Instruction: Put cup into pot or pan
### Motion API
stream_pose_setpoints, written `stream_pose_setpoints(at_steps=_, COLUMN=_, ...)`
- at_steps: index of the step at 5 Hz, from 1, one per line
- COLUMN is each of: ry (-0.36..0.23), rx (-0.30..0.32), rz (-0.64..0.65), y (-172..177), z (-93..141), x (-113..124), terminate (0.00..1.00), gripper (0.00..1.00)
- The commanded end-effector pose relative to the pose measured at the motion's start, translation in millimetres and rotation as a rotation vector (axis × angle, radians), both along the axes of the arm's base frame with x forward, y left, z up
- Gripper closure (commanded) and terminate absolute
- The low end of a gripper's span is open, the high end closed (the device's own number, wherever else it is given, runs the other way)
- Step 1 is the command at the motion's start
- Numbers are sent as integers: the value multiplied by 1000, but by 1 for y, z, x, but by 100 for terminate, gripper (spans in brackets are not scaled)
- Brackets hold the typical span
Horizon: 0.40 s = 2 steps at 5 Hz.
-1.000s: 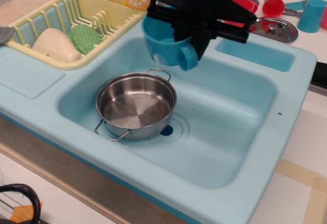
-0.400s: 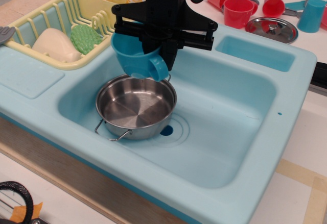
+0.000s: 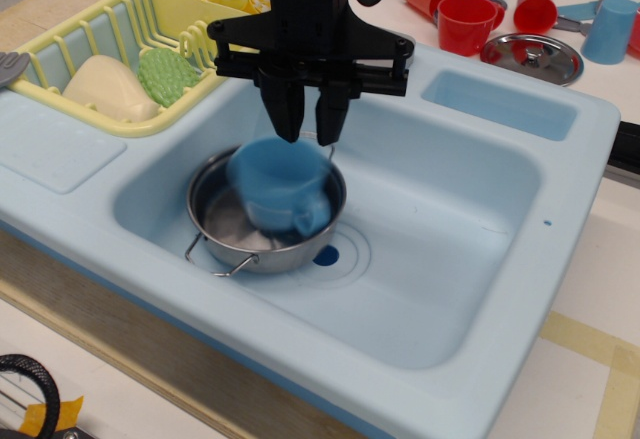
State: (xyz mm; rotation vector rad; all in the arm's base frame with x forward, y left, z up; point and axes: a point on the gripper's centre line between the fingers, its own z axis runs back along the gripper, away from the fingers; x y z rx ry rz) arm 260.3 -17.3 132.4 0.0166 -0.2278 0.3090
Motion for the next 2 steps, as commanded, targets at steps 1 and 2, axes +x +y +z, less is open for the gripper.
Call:
stream_pose_setpoints(at_steps=1, ry=-32, rx=-5, rz=7, y=2, z=9, x=1, terminate=0, gripper=0)
stream_pose_setpoints(at_steps=2, ry=-32, rx=-5, rz=7, y=2, z=9, x=1, terminate=100, gripper=0)
